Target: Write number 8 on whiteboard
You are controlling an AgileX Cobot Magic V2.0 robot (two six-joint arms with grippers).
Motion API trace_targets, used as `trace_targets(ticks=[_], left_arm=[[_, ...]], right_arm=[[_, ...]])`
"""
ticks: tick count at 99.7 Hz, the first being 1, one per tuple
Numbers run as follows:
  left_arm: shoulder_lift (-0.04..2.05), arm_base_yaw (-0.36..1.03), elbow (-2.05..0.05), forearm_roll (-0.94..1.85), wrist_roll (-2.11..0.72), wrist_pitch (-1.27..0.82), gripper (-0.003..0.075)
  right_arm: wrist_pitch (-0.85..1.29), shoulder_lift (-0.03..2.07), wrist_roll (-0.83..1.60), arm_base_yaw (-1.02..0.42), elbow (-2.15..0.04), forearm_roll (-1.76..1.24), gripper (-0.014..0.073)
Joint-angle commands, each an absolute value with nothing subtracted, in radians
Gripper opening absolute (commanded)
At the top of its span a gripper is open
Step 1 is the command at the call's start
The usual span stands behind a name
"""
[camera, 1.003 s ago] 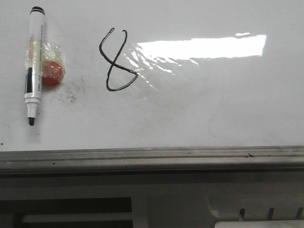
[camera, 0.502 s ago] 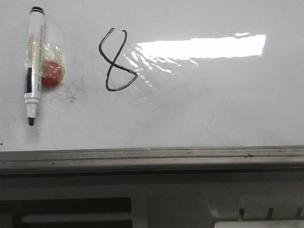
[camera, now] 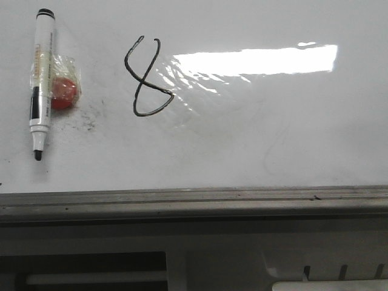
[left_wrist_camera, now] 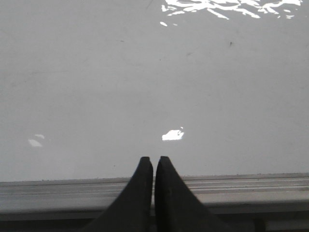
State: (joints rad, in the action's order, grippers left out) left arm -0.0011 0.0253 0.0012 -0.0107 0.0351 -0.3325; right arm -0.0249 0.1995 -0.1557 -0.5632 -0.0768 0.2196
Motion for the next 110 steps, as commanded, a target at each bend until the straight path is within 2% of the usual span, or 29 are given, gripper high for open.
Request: trace_targets(ticks=[1,15,33,50,61,79,110], left_arm=[[-0.032,0.022,0.034,0.0,0.034,-0.277,-0.002],[-0.032,0.022,0.034,0.0,0.034,-0.277,-0.002],[-0.032,0.022,0.034,0.0,0.034,-0.277,-0.002],[-0.032,0.022,0.034,0.0,0.034,-0.277,-0.002],[-0.032,0.022,0.034,0.0,0.034,-0.277,-0.002],[-0.032,0.022,0.034,0.0,0.034,-0.276,-0.002],[-0.032,0.022,0.034,0.0,0.034,-0.276,-0.002]], right_arm=[[-0.229,0.208,-0.154,-0.446,-0.067,0.184,-0.0064],[-0.434,0.208,-0.154,-0.259,0.028,0.091,-0.0064],[-0.323,0.184,-0.154,-0.07,0.023,0.091,-0.0064],[-0.092,0.074,-0.127,0.069,0.023,0.091,-0.0064],[0.094,-0.039,-0.099,0.101,0.023,0.091,-0.0064],[0.309,-0.031,-0.082,0.102,0.023,0.093,-0.0064],[0.298,-0.031,-0.049,0.102,0.023,0.093,-0.0064]])
